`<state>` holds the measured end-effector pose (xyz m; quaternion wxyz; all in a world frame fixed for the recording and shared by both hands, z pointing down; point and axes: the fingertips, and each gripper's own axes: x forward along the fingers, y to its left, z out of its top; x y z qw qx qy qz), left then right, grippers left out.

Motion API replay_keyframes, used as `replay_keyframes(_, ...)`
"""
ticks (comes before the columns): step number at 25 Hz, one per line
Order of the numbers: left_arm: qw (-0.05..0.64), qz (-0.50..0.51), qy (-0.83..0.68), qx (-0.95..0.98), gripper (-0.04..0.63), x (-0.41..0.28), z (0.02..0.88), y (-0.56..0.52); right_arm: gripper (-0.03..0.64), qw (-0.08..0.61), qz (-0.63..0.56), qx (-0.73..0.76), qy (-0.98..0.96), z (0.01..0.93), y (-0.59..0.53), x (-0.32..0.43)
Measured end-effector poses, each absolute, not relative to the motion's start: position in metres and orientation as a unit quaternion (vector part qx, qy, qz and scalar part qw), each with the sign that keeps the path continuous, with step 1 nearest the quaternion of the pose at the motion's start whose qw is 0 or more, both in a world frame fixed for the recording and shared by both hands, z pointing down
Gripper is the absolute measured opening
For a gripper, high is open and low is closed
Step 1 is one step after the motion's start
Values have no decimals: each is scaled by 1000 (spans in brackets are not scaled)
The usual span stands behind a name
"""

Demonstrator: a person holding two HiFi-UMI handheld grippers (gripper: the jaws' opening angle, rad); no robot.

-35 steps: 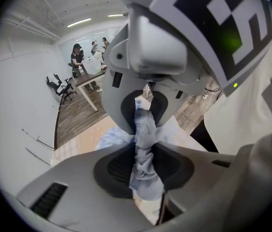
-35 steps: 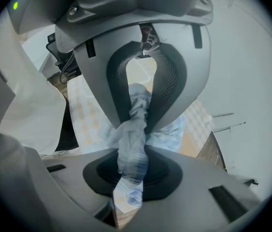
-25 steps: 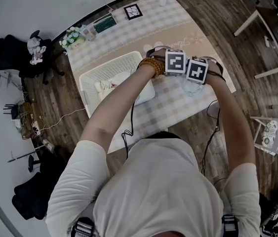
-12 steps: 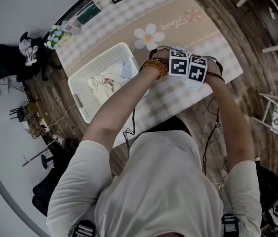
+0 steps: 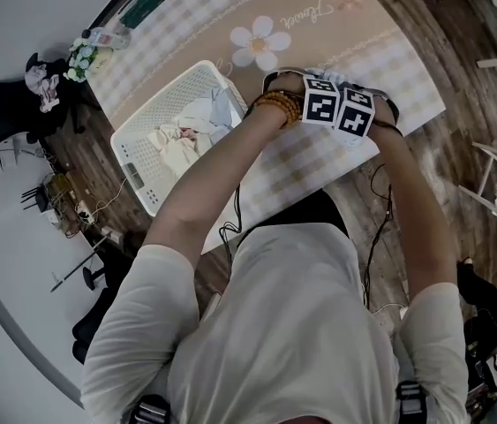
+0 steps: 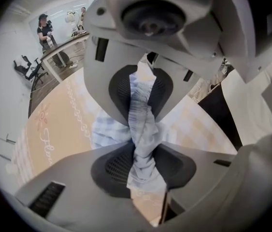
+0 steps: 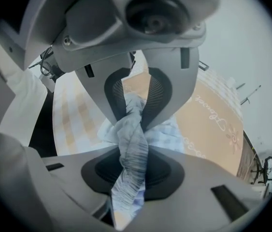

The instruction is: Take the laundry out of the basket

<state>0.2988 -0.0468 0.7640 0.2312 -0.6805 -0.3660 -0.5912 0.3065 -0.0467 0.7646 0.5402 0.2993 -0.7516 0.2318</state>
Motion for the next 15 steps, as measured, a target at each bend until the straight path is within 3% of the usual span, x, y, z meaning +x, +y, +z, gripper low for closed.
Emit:
replay_keyframes(8,209,-584,-331,-712,183,302,742,-61,187,528,237,324,-749,744,-54,312)
replay_keyframes(15,205,-566,-303,-739,183,304,699,-67,192,527,226,334,-748,708,-54,318)
